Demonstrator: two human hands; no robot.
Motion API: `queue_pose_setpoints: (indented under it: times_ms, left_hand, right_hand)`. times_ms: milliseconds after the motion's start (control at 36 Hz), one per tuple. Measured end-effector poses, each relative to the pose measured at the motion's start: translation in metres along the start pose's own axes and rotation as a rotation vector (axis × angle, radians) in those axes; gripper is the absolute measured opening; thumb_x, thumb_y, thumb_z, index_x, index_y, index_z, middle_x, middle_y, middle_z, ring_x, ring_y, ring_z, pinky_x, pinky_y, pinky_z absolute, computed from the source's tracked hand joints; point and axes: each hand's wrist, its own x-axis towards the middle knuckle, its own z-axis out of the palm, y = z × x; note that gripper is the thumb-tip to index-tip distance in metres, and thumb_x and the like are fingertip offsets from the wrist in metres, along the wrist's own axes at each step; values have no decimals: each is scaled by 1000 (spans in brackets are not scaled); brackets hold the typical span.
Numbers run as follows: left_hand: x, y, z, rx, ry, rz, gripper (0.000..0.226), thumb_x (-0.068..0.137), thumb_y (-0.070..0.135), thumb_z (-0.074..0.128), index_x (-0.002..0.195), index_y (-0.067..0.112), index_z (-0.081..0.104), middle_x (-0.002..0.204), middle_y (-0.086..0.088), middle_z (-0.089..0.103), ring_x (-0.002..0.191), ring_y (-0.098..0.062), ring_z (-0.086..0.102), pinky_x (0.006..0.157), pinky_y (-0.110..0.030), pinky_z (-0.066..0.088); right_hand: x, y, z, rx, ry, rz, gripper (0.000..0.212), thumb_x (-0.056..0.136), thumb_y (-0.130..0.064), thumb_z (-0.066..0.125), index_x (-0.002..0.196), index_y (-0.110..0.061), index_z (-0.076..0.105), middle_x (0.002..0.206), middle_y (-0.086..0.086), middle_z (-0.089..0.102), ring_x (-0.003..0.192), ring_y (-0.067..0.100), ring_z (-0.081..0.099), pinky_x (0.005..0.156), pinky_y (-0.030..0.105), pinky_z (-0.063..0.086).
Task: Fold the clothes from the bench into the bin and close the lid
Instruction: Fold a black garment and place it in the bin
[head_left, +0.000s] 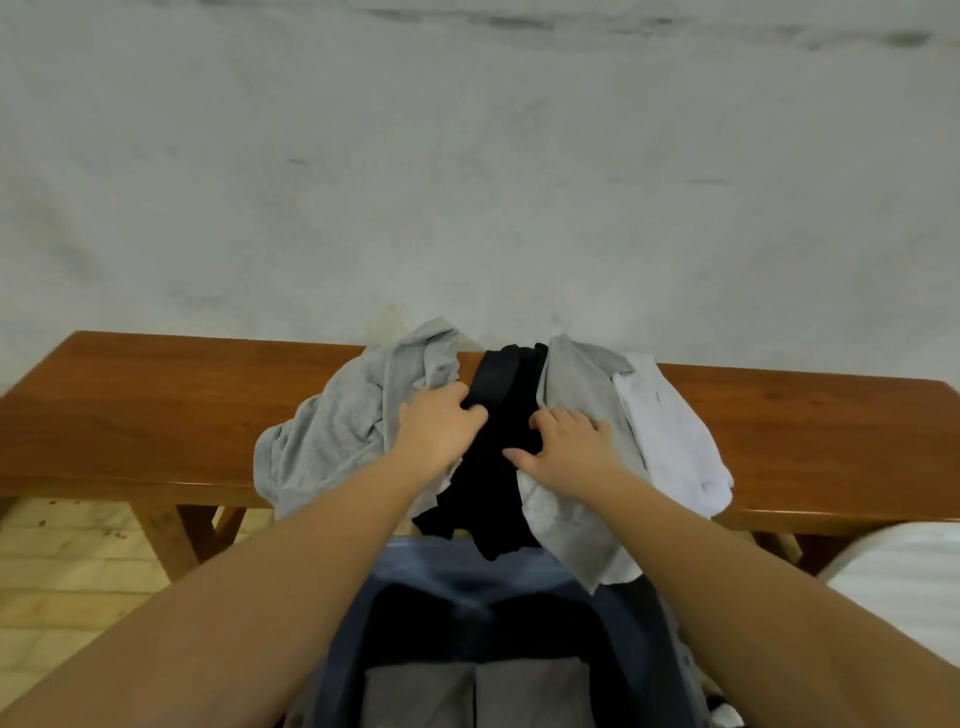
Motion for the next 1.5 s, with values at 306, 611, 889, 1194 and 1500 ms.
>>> queue_pose_setpoints:
  times_ms: [306,611,889,1194,1500]
  left_hand:
    - [3,85,-78,-1007,12,-149,20,102,26,49,106,13,64,109,-12,69,97,-25,69,78,-36,58]
    - [-13,147,-150,-986,95,29,23,105,28,46,111,12,61,109,-8,66,99,-22,65,83,-34,54]
    - [-64,194,-209,-1022,160,125,23,105,30,46,116,16,61,115,-6,67,100,-19,67,65,-27,55]
    - [-133,225,-257,-905,229,196,29,100,35,55,124,18,57,115,-5,66,101,-21,66,71,-34,56]
    - [-174,217,-281,-569,204,101,34,83,1,56,113,14,59,109,-14,64,96,-32,65,86,-43,57]
  right_hand:
    - [-8,-15,-54,240,-51,-73,74,89,-58,56,149,-26,28,150,-2,40,135,24,41,107,46,32]
    - [-27,-37,-127,771,46,-111,27,91,-18,56,114,-29,47,100,-15,57,90,6,58,74,21,48]
    - [-72,-75,-201,1276,187,-6,25,98,-44,50,111,-24,56,94,-6,66,75,6,64,62,24,48]
    - [-126,-91,-264,1227,139,-187,18,94,-31,62,104,-17,67,105,6,71,90,15,63,78,32,49]
    - [-161,-89,-283,1024,332,-82,16,95,-15,37,94,-16,52,89,2,59,74,17,56,84,39,58]
